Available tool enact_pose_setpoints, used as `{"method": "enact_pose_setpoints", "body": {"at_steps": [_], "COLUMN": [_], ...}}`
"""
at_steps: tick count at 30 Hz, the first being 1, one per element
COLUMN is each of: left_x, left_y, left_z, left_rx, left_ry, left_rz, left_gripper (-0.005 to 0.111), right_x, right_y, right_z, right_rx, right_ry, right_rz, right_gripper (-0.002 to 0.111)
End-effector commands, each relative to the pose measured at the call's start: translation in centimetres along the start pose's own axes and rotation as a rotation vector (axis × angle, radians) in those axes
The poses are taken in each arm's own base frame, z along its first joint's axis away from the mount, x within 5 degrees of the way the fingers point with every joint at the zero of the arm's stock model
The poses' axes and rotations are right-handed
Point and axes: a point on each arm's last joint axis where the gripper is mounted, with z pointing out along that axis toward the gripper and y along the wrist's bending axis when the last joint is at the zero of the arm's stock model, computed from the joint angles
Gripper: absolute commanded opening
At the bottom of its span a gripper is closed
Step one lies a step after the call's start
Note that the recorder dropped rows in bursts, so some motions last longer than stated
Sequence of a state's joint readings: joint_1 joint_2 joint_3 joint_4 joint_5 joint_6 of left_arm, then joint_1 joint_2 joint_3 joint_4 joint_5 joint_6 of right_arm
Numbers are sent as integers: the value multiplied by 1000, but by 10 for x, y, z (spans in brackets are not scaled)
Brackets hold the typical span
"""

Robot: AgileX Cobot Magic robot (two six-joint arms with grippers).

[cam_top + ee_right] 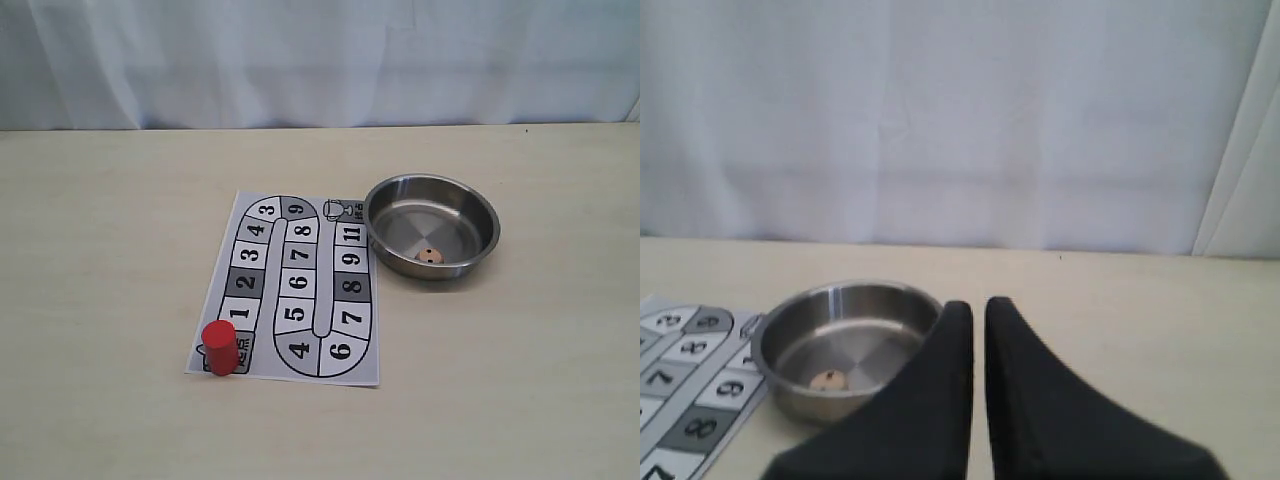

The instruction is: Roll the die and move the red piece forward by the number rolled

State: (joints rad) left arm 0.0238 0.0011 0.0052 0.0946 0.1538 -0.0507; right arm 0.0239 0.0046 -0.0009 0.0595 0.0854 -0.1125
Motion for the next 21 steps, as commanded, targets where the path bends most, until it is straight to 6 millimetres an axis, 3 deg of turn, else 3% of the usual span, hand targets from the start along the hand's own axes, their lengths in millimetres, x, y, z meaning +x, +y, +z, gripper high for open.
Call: {"method": "enact_pose_setpoints", "body": {"at_steps": [1, 7, 21], "left_x": [-3, -3, -3], "left_y": [0, 0, 0], "left_z": [0, 0, 0], "left_rx": [1, 1, 1], "left_ry": [-16, -16, -16], "left_rz": [-5, -5, -5], "left_gripper": [0, 0, 0], "right_x": [-14, -21, -89], "right_y": [-2, -3, -1], "right_z": [-1, -3, -27], "right_rx": [15, 13, -46], "right_ry": [-158, -174, -148], "right_rz": [72, 142, 118], "right_gripper": [4, 4, 4]}}
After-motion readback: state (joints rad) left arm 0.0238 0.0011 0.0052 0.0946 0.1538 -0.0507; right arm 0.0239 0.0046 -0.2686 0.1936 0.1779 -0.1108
